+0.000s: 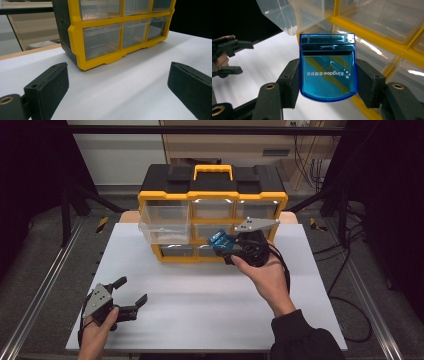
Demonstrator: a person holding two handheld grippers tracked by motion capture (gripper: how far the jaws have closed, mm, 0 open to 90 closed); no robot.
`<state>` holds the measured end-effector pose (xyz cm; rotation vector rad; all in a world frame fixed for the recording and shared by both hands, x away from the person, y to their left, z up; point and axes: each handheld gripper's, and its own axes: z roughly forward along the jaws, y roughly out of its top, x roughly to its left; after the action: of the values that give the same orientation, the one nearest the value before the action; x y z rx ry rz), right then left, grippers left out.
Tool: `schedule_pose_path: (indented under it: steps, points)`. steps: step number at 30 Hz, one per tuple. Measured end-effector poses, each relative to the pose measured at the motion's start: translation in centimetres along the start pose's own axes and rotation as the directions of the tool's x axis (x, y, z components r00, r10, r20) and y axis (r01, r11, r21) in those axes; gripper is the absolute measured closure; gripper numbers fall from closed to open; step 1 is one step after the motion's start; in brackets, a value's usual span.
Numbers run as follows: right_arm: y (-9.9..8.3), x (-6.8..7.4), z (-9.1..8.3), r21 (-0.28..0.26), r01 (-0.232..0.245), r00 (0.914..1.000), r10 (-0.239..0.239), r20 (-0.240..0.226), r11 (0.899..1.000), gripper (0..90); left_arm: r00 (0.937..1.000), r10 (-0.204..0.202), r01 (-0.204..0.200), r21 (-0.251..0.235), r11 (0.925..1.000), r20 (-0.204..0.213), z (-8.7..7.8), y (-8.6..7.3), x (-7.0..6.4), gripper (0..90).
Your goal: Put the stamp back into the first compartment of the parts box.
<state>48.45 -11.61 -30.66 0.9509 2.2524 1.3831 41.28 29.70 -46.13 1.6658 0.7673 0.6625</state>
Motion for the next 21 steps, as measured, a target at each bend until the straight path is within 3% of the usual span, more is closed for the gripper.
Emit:
schedule_pose_path:
  steps: [21]
  points:
    - [3.7,0.0,-1.5,-0.078,0.018,0.9998,-0.018,0.001,0.997,42.0,1.0000,0.001,-0.001,-0.001,1.0000,-0.004,0.0,0.0,0.0,3.2]
